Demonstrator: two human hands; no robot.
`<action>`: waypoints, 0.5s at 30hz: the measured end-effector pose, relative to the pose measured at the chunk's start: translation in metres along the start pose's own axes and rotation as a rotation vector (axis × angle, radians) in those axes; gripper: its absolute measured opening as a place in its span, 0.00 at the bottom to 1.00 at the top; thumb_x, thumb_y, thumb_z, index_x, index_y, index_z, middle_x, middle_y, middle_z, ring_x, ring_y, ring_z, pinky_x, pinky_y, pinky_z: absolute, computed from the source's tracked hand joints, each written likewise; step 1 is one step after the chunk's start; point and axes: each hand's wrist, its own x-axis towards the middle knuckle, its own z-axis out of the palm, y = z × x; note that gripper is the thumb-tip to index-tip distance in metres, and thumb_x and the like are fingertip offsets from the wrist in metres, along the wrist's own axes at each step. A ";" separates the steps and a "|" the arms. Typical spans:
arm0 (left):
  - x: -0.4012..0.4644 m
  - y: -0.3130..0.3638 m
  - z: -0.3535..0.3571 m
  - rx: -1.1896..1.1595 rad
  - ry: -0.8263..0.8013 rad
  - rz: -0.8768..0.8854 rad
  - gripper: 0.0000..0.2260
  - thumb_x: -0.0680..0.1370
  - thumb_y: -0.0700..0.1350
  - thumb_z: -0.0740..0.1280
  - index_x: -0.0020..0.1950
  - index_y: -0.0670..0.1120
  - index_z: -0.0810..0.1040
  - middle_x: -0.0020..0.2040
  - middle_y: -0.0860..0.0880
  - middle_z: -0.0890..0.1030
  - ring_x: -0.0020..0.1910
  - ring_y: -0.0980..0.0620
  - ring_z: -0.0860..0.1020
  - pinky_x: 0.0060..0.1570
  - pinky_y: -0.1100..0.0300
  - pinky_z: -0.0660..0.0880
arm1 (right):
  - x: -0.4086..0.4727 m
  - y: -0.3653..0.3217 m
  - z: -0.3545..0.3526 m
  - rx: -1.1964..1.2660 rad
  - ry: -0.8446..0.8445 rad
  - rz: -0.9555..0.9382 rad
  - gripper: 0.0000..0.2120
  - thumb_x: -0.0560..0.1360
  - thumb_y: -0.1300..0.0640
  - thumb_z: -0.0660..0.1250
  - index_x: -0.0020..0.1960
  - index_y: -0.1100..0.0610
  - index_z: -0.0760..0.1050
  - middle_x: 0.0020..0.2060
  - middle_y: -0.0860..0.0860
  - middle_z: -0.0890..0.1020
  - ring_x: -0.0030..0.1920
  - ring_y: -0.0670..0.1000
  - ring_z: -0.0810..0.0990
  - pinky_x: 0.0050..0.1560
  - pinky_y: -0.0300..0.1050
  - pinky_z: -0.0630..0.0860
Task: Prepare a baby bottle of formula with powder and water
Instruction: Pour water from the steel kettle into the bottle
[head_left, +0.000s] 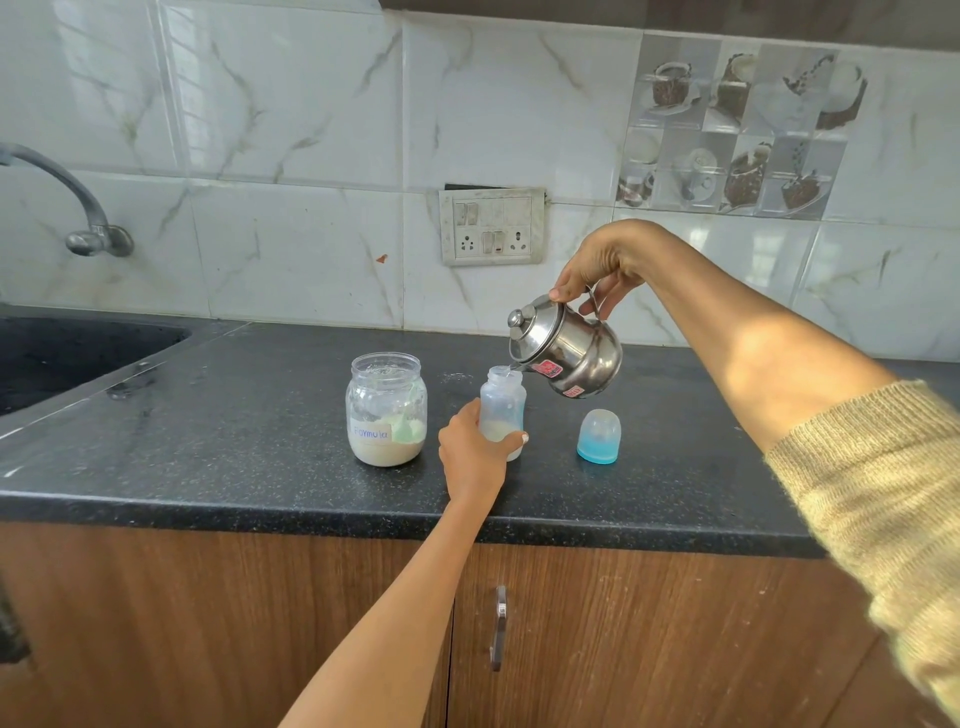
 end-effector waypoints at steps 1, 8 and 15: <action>0.000 0.000 0.000 0.000 0.001 0.000 0.27 0.68 0.46 0.76 0.65 0.45 0.73 0.61 0.46 0.78 0.60 0.48 0.75 0.61 0.52 0.72 | 0.000 0.000 0.000 0.001 -0.001 0.001 0.20 0.76 0.58 0.68 0.67 0.60 0.73 0.70 0.56 0.69 0.63 0.54 0.77 0.62 0.51 0.75; -0.001 0.001 -0.001 0.000 0.003 0.009 0.25 0.68 0.46 0.76 0.63 0.44 0.74 0.59 0.46 0.79 0.58 0.48 0.76 0.58 0.55 0.72 | -0.001 0.000 0.000 0.009 -0.006 0.007 0.21 0.74 0.58 0.69 0.66 0.60 0.74 0.69 0.56 0.70 0.63 0.54 0.77 0.60 0.51 0.76; -0.001 0.002 -0.002 0.006 0.005 0.006 0.25 0.68 0.46 0.76 0.62 0.45 0.75 0.58 0.46 0.79 0.57 0.49 0.76 0.57 0.56 0.72 | -0.002 -0.001 0.000 0.001 -0.009 0.001 0.20 0.75 0.58 0.68 0.66 0.60 0.74 0.69 0.56 0.70 0.62 0.54 0.77 0.58 0.50 0.77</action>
